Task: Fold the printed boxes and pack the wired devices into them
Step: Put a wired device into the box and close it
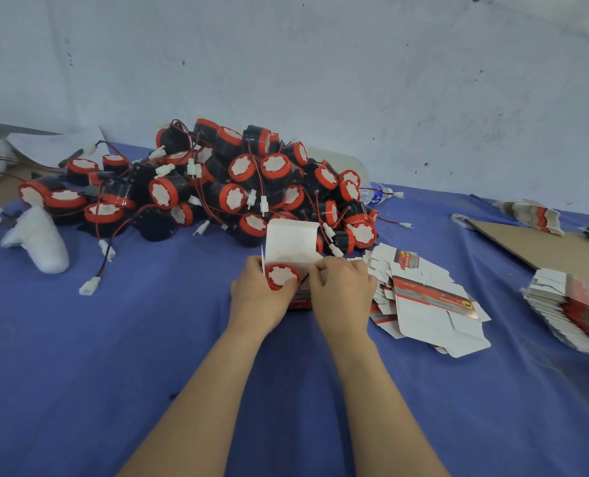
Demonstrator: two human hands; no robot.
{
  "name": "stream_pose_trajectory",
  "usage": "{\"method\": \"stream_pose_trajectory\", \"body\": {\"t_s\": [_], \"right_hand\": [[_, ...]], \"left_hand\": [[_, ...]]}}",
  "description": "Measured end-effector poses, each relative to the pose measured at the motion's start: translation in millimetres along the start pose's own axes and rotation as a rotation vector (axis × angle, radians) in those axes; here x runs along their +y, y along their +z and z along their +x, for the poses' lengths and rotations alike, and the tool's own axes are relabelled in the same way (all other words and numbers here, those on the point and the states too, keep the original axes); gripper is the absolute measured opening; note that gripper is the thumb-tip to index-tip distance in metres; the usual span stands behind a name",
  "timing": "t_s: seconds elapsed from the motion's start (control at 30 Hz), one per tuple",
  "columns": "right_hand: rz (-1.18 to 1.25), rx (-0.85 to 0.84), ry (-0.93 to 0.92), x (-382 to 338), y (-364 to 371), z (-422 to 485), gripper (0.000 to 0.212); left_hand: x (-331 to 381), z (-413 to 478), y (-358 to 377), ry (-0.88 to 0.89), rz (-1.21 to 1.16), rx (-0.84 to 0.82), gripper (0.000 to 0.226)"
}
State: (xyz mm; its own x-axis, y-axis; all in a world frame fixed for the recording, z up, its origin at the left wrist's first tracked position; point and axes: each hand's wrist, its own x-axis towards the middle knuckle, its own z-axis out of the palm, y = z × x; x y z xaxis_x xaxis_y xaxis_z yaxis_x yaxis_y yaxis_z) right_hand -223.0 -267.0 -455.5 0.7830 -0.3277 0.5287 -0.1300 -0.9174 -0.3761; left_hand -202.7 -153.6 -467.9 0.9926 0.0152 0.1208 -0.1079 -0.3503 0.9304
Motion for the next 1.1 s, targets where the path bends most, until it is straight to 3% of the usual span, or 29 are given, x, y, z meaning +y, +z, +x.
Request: {"method": "stream_pose_trajectory", "body": {"t_s": [0.2,0.33,0.5,0.9,1.1], "right_hand": [[-0.053,-0.030,-0.022,-9.6,1.4,-3.1,0.023],[0.055,-0.031,0.007,-5.8,1.0,0.8,0.020],[-0.123,-0.146,-0.040,-8.3,-5.3,1.9,0.032],[0.242,-0.248,-0.070,-0.3,-17.0,3.2,0.023],[0.294,-0.140,-0.037,-2.6,-5.2,1.8,0.010]], "left_hand": [[1.3,-0.4,0.0,0.001,0.024,0.005,0.037],[0.4,-0.4,0.4,0.007,0.022,0.007,0.036],[-0.1,-0.4,1.1,0.015,0.032,0.009,0.041],[-0.3,0.4,1.3,0.035,0.032,0.045,0.036],[-1.7,0.0,2.0,0.040,0.050,0.058,0.038]]}}
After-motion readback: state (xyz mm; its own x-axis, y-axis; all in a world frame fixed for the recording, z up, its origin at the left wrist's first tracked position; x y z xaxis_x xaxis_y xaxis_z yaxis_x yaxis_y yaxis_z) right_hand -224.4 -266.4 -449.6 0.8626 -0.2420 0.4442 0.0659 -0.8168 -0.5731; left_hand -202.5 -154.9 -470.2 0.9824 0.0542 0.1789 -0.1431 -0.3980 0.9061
